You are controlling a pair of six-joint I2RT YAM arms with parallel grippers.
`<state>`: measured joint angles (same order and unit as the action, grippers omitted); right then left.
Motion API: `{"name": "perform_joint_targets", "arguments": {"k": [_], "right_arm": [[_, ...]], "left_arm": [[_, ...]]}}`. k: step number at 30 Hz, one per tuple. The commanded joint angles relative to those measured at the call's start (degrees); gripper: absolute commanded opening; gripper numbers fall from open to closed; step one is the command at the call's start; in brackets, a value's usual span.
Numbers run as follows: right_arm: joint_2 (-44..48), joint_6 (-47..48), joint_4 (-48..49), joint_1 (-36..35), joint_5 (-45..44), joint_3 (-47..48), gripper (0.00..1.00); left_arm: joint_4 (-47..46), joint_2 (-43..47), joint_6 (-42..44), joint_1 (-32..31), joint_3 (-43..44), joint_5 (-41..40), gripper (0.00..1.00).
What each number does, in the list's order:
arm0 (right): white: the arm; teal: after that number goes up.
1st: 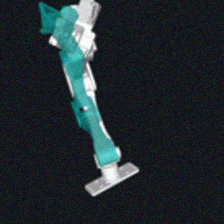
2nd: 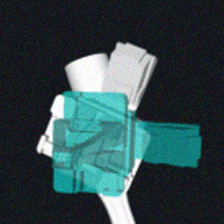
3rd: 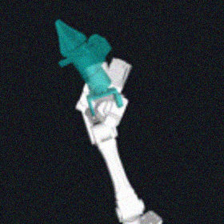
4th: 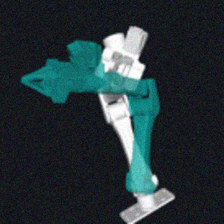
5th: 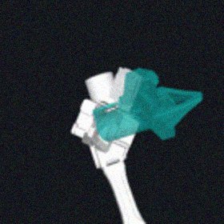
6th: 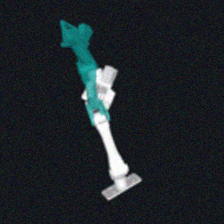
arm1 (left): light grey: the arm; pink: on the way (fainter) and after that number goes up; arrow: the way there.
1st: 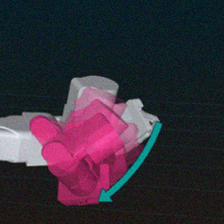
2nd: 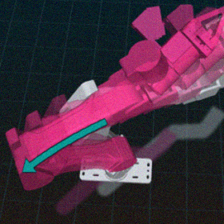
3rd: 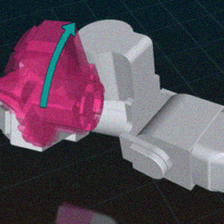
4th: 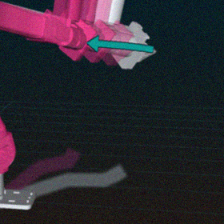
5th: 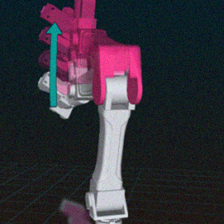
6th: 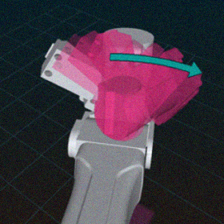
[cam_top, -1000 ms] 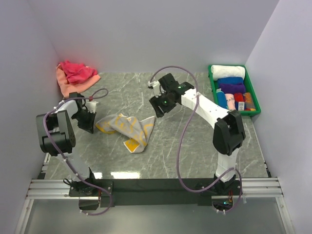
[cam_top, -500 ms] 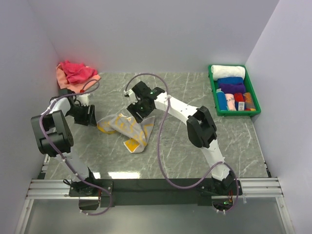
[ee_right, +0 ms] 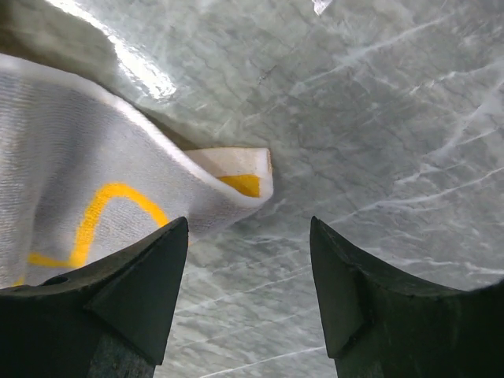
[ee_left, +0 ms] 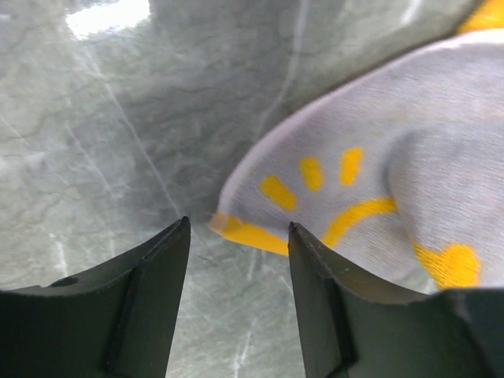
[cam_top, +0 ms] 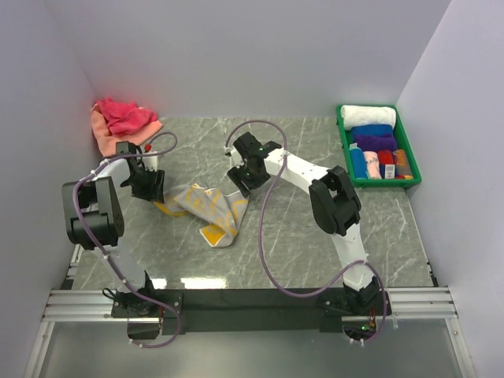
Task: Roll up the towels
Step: Flatten the towel
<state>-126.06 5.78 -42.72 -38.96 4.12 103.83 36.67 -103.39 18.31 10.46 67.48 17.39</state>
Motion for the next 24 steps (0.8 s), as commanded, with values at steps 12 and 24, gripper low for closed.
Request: {"name": "perform_joint_targets", "arguments": {"k": [12, 24], "right_arm": [[-2.88, -0.77, -0.08, 0.11, 7.04, 2.17, 0.43], [7.66, 0.98, 0.97, 7.40, 5.90, -0.47, 0.00]], "left_arm": [[-2.91, -4.18, -0.81, -0.88, -0.95, -4.47, 0.16], [-1.17, 0.47, 1.46, 0.88, 6.32, -5.18, 0.01]]}}
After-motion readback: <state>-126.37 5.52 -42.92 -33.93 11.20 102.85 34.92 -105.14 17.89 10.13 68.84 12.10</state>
